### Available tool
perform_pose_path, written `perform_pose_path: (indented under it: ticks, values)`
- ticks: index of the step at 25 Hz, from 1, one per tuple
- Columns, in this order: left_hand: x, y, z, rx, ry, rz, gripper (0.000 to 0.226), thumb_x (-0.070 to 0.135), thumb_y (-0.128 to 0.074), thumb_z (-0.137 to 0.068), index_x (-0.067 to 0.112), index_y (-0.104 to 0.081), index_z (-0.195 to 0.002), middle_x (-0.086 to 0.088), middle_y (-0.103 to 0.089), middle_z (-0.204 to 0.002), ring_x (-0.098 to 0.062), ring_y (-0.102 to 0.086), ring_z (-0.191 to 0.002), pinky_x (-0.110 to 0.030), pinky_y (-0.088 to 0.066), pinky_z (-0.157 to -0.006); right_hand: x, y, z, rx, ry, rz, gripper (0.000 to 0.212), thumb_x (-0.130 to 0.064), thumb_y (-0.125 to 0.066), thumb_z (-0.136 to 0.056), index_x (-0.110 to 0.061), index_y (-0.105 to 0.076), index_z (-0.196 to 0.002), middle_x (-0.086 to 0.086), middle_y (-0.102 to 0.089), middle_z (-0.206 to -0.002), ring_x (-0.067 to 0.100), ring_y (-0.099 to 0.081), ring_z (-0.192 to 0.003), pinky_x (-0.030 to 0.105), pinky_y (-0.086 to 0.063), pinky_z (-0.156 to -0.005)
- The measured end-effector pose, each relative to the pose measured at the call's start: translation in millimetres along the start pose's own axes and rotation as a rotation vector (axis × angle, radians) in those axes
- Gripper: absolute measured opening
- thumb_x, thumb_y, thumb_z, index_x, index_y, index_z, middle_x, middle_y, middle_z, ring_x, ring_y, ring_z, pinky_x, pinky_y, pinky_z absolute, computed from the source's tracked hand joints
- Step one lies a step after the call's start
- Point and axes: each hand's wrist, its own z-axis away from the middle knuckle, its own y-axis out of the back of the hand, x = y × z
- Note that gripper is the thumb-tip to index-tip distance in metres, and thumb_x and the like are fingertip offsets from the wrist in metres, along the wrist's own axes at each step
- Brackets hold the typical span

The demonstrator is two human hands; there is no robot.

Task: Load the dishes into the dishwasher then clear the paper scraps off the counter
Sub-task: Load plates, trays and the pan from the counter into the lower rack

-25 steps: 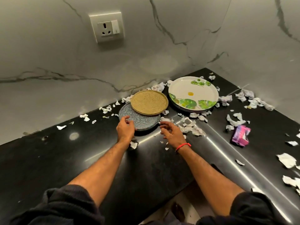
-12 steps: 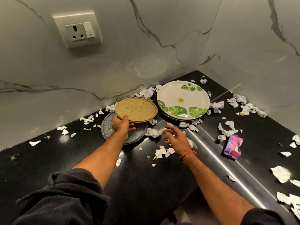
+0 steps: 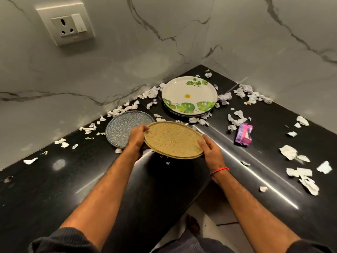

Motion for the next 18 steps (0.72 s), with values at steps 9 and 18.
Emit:
perform_pose_path:
  ticks: [9, 18]
  values:
    - [-55.3, -135.0, 89.3, -0.472, -0.079, -0.269, 0.021, 0.028, -0.051, -0.093, 0.014, -0.066, -0.093, -0.011, -0.062, -0.087, -0.027, -0.059, -0.075, -0.034, -0.051, -0.058, 25.2, 122.9, 164.5, 0.557, 0.057, -0.116, 0.043, -0.019, -0.056, -0.099, -0.010, -0.051, -0.140, -0.008, -0.056, -0.133, -0.011, -0.058, -0.107, 0.009, -0.047, -0.087]
    - [-150.5, -276.8, 254.5, -0.930, -0.201, -0.509, 0.020, 0.036, -0.060, -0.092, 0.020, -0.069, -0.099, -0.008, -0.072, -0.100, -0.031, -0.068, -0.096, -0.050, -0.055, -0.083, 71.5, 236.1, 350.3, 1.150, 0.076, -0.223, 0.044, -0.038, -0.051, -0.100, -0.011, -0.058, -0.134, 0.003, -0.065, -0.128, 0.011, -0.062, -0.118, 0.028, -0.051, -0.099]
